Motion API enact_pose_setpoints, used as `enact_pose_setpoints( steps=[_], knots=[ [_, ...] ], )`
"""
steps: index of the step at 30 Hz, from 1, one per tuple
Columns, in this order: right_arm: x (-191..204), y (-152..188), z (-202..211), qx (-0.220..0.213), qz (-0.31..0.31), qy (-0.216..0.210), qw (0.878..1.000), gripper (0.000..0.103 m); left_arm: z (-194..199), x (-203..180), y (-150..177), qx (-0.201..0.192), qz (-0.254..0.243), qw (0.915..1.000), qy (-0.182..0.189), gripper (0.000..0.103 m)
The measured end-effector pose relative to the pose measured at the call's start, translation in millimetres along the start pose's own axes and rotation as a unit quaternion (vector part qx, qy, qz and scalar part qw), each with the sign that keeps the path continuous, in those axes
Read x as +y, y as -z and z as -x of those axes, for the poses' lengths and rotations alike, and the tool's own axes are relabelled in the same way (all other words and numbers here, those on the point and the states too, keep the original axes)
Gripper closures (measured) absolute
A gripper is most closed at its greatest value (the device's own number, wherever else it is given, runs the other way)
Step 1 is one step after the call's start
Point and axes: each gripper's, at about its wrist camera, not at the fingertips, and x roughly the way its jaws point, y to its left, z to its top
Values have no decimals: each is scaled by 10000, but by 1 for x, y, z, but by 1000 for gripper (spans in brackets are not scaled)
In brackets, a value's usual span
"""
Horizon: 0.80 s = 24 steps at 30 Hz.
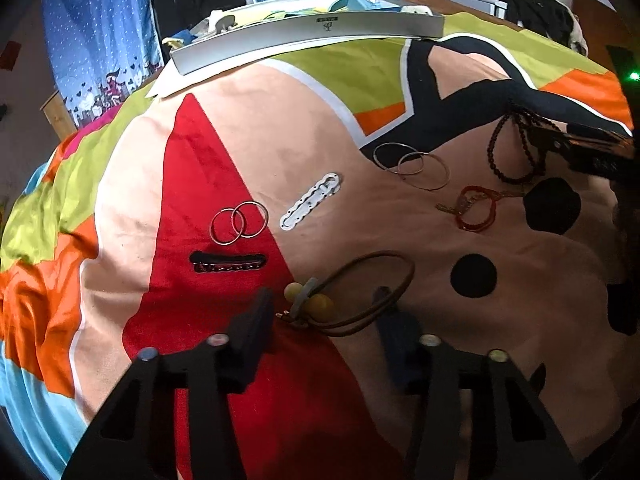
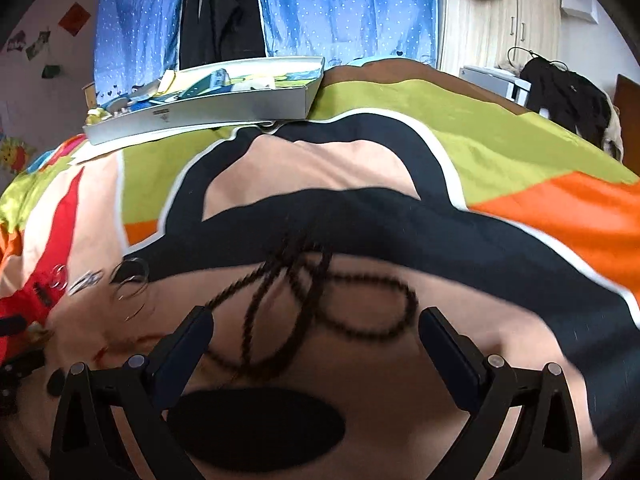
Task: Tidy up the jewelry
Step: 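Grasp the beaded hair tie with the left tool while the right tool grasps the black bead necklace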
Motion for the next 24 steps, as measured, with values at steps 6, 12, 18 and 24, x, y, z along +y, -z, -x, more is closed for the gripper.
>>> enact_pose_setpoints(
  steps=[6,12,18,24],
  knots=[
    [-8,-8,-21,129,-129,-181,9997,8,-4,2,-6,79,49,10000,24,84],
    [-5,-5,-23,170,-75,-233,9996,30,-7,-7,-21,89,101,9993,339,84],
    [-3,-2,-20,121,-4,-277,9995,62,-12,-21,-36,78,125,9982,575,84],
    [2,-2,-15,27,41,-381,9993,91,-12,-24,-49,36,362,9969,703,85]
  ],
)
